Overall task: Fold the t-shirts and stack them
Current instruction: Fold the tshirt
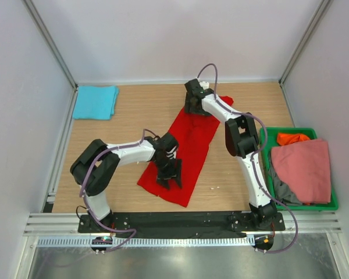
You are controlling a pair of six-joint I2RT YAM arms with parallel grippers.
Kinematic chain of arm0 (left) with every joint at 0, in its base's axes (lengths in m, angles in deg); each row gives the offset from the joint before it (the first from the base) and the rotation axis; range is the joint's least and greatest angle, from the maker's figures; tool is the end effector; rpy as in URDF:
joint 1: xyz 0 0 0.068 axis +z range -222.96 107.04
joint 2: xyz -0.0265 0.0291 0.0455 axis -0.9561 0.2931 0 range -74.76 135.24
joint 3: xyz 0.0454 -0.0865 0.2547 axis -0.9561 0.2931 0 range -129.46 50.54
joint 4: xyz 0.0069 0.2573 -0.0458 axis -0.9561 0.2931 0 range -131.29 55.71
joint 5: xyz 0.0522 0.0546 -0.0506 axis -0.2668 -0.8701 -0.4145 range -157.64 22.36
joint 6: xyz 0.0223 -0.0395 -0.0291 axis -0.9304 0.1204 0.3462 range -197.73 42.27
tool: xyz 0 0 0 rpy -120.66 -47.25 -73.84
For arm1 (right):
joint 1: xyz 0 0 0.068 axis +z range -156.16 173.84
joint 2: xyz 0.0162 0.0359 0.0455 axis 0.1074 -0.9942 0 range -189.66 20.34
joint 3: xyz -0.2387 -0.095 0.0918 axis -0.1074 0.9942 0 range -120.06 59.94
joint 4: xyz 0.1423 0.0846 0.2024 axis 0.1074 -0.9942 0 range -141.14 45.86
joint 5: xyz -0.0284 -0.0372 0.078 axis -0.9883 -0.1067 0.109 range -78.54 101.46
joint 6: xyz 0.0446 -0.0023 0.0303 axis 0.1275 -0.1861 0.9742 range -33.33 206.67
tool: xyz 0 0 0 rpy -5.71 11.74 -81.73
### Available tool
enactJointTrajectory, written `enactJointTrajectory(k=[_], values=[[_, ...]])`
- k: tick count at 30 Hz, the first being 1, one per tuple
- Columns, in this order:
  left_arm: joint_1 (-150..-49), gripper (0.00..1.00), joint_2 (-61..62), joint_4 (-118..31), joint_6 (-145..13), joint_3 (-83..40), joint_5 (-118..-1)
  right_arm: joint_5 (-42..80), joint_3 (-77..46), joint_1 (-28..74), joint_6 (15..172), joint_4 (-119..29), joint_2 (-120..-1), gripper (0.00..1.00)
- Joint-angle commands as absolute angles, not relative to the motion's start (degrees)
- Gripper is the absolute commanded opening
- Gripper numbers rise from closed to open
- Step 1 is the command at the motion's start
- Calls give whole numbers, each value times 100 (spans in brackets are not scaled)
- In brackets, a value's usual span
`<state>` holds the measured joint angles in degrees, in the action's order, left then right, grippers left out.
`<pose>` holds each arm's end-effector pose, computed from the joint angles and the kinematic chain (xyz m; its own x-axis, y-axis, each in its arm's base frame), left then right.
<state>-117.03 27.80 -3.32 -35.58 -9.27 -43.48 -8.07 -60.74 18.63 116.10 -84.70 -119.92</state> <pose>0.2164 -0.2297 0.1438 -0.9834 0.0999 0.1516 0.0298 0.9126 -0.4078 0.4839 0.2105 0.1633 -0.8056 0.1378 -0.5762 0.1740 0.9847 -0.0079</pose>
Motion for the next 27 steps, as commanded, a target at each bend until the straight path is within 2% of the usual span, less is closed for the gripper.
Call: enactJointTrajectory(k=[1,11,17,23,27], values=[[-11874,59,2877,-1603,-2590,-650,-3926,-164,-6266,2134,11410,-8027,-12555,86],[-12313,59,3290,-3109,-1349,-1062,-3767,891,-6916,2310,10663,-7754,-12749,86],[-12358,60,2598,-3075,-1234,-1212,-4408,953,-7004,2267,10302,-7938,-12108,89],[-12341,63,1464,-1662,-1989,-1888,-5329,418,-7365,1959,10601,-8808,-11221,100],[-12113,63,699,-334,-2367,-1995,-5735,416,-7024,1731,10846,-9475,-10439,100]])
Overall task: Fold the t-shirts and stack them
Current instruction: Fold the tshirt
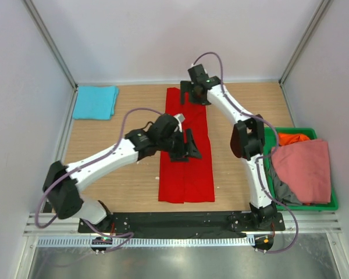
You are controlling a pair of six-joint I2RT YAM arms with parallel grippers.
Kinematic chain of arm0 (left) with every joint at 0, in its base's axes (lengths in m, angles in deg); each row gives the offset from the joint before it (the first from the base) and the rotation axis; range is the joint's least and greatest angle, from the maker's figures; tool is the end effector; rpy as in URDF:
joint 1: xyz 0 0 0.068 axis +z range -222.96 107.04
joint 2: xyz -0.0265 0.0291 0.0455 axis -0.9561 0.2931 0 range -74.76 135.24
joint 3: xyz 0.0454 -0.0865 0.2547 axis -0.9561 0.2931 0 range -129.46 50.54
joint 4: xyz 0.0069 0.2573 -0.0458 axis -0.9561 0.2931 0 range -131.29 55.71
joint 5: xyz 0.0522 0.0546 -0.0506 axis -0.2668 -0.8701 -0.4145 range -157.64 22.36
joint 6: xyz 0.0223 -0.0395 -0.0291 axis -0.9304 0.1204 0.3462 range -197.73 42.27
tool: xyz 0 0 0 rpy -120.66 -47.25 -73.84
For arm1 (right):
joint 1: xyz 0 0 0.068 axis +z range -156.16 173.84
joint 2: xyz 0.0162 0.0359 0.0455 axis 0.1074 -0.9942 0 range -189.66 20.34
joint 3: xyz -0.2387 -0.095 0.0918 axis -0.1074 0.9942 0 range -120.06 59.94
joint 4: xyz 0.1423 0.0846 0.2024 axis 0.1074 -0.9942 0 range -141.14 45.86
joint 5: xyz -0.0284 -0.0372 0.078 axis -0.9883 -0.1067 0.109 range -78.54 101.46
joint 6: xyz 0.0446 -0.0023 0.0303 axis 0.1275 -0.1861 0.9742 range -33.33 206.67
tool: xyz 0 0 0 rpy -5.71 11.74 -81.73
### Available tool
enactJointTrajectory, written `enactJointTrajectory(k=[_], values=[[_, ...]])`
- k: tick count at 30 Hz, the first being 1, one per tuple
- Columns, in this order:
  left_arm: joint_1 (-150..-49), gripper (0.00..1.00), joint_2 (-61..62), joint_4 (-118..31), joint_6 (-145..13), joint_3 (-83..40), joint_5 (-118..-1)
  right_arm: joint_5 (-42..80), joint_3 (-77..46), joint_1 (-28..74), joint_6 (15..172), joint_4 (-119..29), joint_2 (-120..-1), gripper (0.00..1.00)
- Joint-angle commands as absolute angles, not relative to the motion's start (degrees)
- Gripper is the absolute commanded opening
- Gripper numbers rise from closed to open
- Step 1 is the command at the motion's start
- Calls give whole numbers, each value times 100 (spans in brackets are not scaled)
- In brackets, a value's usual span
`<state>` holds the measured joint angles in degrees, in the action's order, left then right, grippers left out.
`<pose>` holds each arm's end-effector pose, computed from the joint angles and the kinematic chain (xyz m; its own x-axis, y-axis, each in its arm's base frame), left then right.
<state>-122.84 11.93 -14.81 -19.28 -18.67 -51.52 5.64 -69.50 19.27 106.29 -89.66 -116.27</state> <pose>0.2079 -0.2620 0.2855 -0.9699 -0.1195 -0.2124 0.0707 0.6962 -0.7143 0.4791 0.2239 0.2367 -0.8013 -0.0114 -0.5981 -0.1092 0.9858 0.1275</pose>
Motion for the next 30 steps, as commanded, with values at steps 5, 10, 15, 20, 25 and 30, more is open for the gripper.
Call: enactJointTrajectory(k=[5,10,15,20,25,30], values=[[-11542,62,-521,299,-2640,-978,-5780,968,-3992,1616,11162,-9584,-8406,91],[-11392,56,-1041,450,-2614,-99,-5806,1793,-1055,1625,11769,-9013,-6293,75],[-11312,49,-1543,37,-2123,1026,-5613,2569,955,1642,12331,-8906,-4352,60],[-11268,44,-1719,-498,-1727,1757,-5429,3201,2459,1642,12903,-8748,-3232,56],[-11251,45,-1291,-1245,-1682,2197,-5156,3949,3496,1660,13351,-8036,-3046,57],[-11259,46,-973,-1580,-1840,2189,-5085,3704,3454,1669,13106,-8159,-3090,58]])
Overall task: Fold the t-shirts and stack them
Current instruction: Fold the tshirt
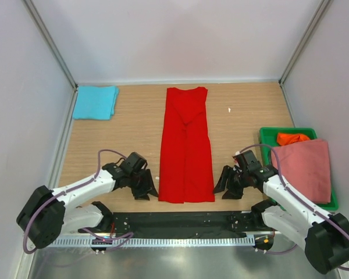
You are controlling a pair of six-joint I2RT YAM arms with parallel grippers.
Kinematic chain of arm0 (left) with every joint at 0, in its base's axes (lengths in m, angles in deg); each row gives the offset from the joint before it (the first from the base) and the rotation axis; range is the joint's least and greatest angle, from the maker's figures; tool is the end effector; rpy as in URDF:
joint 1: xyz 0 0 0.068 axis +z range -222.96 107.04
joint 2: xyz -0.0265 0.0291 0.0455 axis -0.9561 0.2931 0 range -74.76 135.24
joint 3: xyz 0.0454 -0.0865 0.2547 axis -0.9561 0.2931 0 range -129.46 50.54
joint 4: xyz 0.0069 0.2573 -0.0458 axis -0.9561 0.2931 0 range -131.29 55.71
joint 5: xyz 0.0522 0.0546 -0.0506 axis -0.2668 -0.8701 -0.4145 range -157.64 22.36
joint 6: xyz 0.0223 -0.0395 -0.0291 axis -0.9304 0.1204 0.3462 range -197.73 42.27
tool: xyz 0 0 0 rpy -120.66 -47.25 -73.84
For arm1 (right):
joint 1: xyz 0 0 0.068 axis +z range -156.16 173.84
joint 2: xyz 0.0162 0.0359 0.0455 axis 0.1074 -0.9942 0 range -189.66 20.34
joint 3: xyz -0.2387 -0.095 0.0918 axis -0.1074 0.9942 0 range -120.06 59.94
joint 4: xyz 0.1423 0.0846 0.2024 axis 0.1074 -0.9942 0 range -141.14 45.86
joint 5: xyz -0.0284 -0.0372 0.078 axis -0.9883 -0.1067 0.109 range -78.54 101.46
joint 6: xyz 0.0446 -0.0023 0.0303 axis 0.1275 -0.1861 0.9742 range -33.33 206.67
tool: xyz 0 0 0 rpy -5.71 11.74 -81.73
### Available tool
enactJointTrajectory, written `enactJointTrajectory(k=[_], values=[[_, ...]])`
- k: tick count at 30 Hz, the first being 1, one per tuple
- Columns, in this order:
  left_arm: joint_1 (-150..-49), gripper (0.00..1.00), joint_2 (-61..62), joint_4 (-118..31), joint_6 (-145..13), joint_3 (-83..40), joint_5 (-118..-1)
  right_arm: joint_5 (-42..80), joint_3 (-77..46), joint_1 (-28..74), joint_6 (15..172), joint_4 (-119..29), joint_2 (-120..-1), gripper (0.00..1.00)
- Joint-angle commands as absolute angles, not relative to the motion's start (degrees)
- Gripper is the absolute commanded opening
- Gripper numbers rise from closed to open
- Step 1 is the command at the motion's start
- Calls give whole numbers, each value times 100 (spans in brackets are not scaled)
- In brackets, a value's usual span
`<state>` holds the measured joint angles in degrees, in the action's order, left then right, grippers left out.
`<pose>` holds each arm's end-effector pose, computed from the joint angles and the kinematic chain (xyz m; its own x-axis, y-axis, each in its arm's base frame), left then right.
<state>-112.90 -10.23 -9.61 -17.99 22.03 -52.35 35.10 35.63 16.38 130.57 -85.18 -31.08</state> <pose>0.1328 -0.1234 0.1560 -0.9587 -0.2839 0.0195 -0.2619 0.8533 -0.4508 0.1243 0.0671 0.1626 -0.9568 0.2905 -0.0103 0.2418 0.8152 0.5263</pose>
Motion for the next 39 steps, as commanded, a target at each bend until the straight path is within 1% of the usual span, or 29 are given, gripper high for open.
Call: enactJointTrajectory(k=[1,8,13,21,26,37,39], values=[[-11251,46,-894,-1633,-1867,2171,-5112,3756,3507,1669,13114,-8106,-3133,58],[-11233,46,-279,-1721,-2043,2075,-5103,3880,3823,1686,13115,-7666,-3494,53],[-11242,45,-137,-1834,-2087,2066,-5112,3941,3938,1730,13088,-7473,-3739,50],[-11242,45,108,-2090,-1981,2197,-4797,3897,3982,1853,13088,-7192,-4021,49],[-11242,42,390,-2310,-1964,2268,-4655,3871,4026,1915,13106,-7069,-4162,49],[-11233,38,258,-1897,-1867,2461,-4778,3923,4210,1985,13290,-6849,-4180,44],[-11242,35,293,-1871,-1884,2479,-4839,3959,4271,2003,13325,-6752,-4188,42]])
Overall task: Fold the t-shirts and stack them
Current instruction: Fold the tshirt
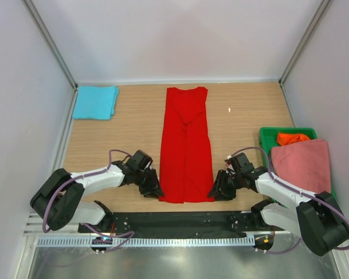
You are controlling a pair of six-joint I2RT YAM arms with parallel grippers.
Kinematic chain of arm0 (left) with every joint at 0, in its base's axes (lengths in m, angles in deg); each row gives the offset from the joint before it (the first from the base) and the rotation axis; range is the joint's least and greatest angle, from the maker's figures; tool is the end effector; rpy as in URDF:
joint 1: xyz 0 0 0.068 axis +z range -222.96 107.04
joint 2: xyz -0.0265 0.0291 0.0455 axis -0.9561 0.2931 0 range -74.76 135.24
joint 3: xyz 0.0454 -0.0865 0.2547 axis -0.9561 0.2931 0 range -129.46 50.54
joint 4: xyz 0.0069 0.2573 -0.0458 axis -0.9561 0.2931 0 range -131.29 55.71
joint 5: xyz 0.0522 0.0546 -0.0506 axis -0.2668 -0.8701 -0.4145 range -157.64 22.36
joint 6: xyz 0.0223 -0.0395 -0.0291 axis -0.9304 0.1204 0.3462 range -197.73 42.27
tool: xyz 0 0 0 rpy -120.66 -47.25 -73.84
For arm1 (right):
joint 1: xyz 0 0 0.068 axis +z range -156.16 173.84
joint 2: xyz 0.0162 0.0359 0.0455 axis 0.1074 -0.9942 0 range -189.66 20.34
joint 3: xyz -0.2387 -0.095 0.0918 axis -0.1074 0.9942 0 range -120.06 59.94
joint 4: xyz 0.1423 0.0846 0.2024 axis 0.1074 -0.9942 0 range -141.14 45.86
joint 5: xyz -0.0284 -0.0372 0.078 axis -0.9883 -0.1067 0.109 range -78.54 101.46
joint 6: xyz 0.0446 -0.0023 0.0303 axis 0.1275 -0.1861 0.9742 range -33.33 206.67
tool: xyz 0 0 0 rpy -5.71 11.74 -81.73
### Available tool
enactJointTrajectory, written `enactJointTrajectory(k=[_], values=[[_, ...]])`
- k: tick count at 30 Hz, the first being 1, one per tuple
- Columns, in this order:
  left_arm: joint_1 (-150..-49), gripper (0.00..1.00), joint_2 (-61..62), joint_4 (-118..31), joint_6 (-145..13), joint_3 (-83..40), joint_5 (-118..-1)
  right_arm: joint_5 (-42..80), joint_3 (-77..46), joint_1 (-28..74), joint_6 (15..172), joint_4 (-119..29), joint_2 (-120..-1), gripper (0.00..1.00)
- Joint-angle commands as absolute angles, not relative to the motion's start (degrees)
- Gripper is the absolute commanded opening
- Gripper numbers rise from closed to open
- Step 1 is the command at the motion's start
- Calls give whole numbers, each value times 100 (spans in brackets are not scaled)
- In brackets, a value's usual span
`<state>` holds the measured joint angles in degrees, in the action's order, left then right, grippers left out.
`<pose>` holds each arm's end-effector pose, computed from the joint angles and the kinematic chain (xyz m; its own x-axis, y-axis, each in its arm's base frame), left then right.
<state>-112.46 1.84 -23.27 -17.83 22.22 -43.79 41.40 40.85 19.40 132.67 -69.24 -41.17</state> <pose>0.1525 -0.1443 0.1298 -0.9662 -0.2289 0.1188 -0.2566 0.8059 -0.5335 0.1326 0.0832 0.1276 -0.9719 0.2260 0.0659 0.2201 0.7726 0.5955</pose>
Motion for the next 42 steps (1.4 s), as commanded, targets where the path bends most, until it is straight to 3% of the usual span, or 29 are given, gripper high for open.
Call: enactJointTrajectory(k=[1,3,4,7,8,14,28,36,42], values=[[-11242,29,328,-1870,-1911,2488,-4848,3976,4298,2011,13369,-6717,-4197,41],[-11242,18,425,-1888,-1955,2435,-4787,3994,4324,2047,13422,-6647,-4171,32],[-11242,7,434,-1879,-2007,2409,-4761,3994,4325,2047,13440,-6638,-4136,28],[-11242,0,364,-1792,-2078,2198,-4673,3959,4220,2047,13510,-6638,-3882,5],[-11233,0,329,-1748,-2104,1989,-4638,3915,4158,2055,13580,-6707,-3837,1],[-11224,0,503,-1054,-2280,374,-4769,3573,3052,1986,13607,-6927,-3941,1],[-9792,0,3069,-411,-3194,-3082,-4436,3580,-851,729,12307,-7894,-7254,1],[-9528,0,4090,-429,-3159,-4060,-4198,3923,-2072,474,12034,-8044,-8669,1],[-9379,0,4336,-569,-3071,-4175,-4136,4064,-2469,359,11990,-8062,-9084,1]])
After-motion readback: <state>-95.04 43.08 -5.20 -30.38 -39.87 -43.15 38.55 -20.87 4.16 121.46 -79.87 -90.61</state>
